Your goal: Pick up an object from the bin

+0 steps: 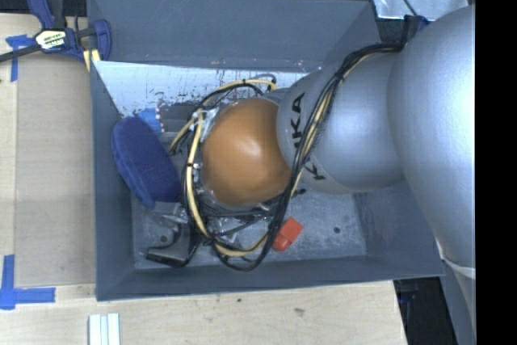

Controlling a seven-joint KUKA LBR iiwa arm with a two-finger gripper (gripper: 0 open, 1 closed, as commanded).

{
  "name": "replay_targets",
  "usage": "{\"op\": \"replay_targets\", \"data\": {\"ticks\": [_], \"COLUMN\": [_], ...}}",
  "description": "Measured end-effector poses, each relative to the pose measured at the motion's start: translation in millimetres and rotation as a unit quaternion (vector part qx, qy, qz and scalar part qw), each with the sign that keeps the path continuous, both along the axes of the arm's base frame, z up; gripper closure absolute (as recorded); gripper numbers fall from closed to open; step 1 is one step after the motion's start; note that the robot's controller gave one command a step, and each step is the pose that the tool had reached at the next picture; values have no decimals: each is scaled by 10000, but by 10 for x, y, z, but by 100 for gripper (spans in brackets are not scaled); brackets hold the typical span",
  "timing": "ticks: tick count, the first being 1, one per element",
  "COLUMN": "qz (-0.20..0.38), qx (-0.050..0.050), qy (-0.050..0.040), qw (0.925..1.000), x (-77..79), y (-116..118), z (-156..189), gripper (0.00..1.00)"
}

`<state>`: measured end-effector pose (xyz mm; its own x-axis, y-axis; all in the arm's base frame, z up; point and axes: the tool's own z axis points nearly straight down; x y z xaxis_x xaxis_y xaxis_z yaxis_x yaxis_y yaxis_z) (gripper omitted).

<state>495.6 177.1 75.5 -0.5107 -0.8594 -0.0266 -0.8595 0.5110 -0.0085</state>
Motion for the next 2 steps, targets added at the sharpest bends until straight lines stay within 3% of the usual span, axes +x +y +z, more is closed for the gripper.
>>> {"op": "replay_targets", "data": {"ticks": [1,2], "qz": [-3,-113], "qx": [66,-81], "qy": [-67,85], "qw": [10000,9999], "x": [29,68], "y": [57,49], "z": [48,1933], "gripper": [100,100]}}
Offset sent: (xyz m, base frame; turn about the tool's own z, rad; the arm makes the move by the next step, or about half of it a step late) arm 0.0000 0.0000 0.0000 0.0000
